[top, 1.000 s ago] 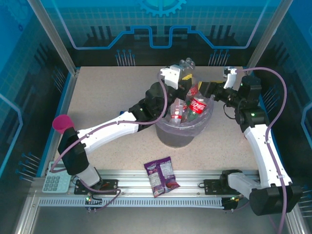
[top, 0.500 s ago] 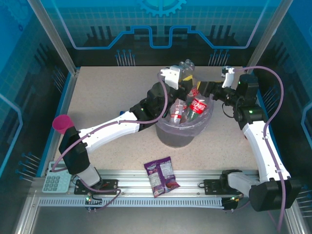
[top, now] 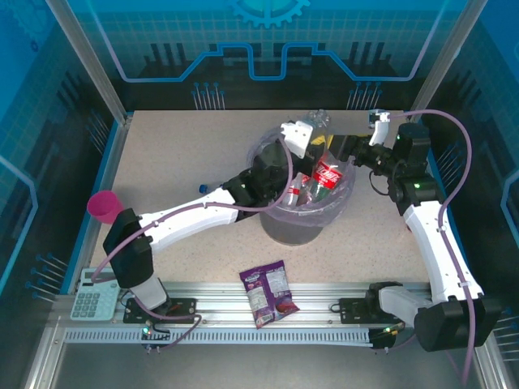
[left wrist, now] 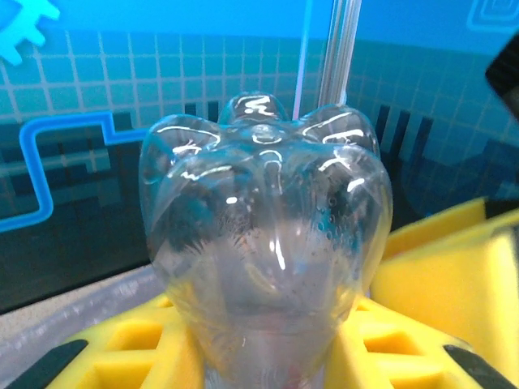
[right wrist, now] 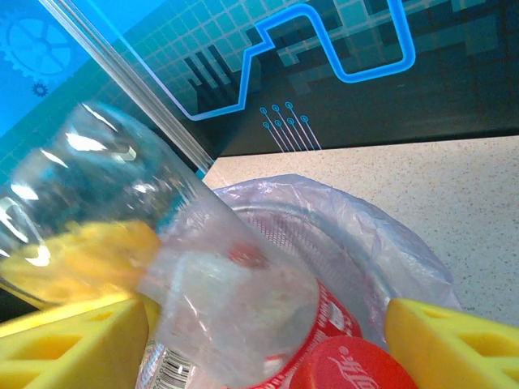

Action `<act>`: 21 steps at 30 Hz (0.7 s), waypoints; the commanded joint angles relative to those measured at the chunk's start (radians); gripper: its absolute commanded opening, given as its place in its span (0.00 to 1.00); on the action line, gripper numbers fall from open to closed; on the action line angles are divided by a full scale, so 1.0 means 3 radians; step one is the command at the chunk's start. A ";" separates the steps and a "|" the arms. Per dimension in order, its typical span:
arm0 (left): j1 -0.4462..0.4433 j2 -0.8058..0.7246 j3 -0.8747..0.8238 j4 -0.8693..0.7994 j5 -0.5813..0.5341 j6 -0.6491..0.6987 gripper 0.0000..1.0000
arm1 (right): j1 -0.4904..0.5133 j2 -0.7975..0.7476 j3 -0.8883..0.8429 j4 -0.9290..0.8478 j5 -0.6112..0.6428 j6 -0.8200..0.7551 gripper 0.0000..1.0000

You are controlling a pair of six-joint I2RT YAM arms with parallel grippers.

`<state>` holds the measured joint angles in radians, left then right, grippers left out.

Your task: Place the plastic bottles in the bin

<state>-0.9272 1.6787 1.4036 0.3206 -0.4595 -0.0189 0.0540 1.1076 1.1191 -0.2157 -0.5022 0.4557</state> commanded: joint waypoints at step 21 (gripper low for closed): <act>-0.0034 -0.0511 -0.0260 -0.0068 0.0272 -0.0599 0.74 | 0.0069 -0.0008 0.0014 0.0028 0.0100 -0.0006 0.78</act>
<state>-0.9325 1.5879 1.3312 0.2810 -0.4099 -0.1677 0.0654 1.1110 1.1191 -0.2150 -0.4915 0.4553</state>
